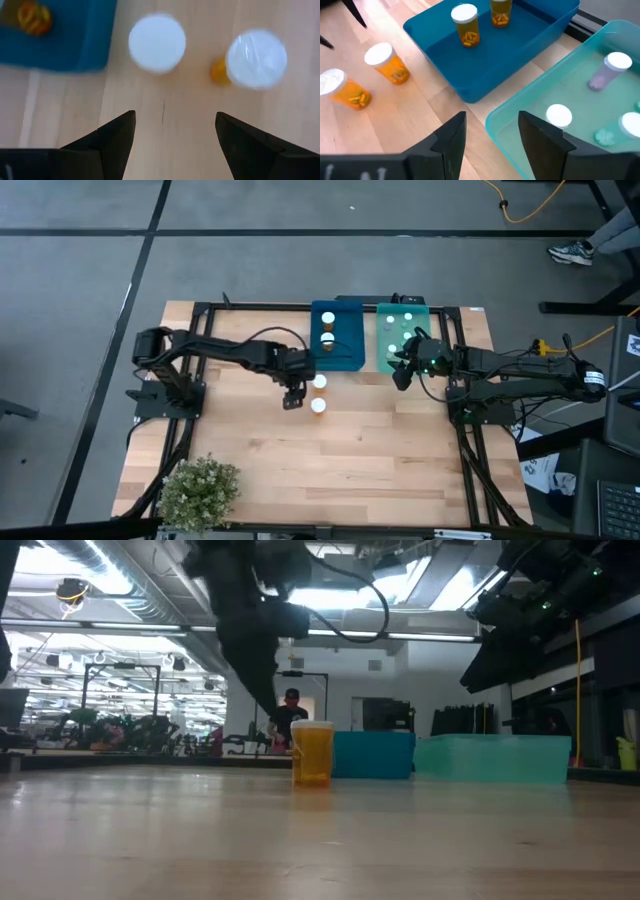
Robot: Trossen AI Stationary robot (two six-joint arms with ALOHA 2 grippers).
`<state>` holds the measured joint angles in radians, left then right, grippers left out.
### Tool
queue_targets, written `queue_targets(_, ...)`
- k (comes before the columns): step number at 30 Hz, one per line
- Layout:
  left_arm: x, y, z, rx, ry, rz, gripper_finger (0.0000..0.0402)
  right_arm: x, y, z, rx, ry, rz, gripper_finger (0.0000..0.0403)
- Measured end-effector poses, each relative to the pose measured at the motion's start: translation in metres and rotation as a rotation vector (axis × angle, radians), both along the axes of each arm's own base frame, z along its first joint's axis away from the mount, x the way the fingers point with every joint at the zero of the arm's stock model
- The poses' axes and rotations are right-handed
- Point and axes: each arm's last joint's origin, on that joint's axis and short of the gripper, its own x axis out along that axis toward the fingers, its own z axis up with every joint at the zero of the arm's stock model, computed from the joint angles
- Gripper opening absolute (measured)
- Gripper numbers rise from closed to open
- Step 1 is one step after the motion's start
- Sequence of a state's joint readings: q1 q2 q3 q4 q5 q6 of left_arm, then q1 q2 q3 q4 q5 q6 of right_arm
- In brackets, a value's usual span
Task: Pick and place medicine bottles into bin by pill shape (circle, oval)
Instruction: Put the orange pill bottle into the blue bin
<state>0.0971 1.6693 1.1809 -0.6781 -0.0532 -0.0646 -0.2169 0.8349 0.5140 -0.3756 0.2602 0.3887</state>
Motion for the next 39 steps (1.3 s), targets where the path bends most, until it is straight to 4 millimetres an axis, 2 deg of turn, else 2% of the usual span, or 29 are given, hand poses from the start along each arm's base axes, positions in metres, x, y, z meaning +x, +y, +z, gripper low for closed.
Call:
queue_targets(4, 0.006, -0.002, -0.016, 0.053, -0.064, -0.061, 0.0267, 0.000, 0.000, 0.000, -0.001, -0.004, 0.000, 0.0183)
queue_targets(8, 0.010, 0.005, -0.027, 0.102, -0.042, -0.027, 0.0267, 0.000, 0.000, 0.000, -0.002, -0.005, 0.000, 0.0183)
queue_targets(15, 0.025, 0.014, -0.041, 0.091, -0.106, -0.003, 0.0267, 0.000, 0.000, 0.000, -0.005, -0.003, 0.003, 0.0183)
queue_targets(26, 0.034, 0.015, -0.040, 0.085, -0.197, -0.021, 0.0267, 0.000, 0.000, 0.000, -0.010, 0.001, -0.001, 0.0183)
queue_targets(34, 0.039, 0.015, -0.052, 0.084, -0.189, -0.021, 0.0266, 0.000, 0.000, 0.000, -0.011, 0.001, -0.001, 0.0183)
queue_targets(39, 0.041, 0.015, -0.051, 0.087, -0.207, -0.023, 0.0241, 0.000, 0.000, 0.000, -0.025, 0.010, 0.011, 0.0183)
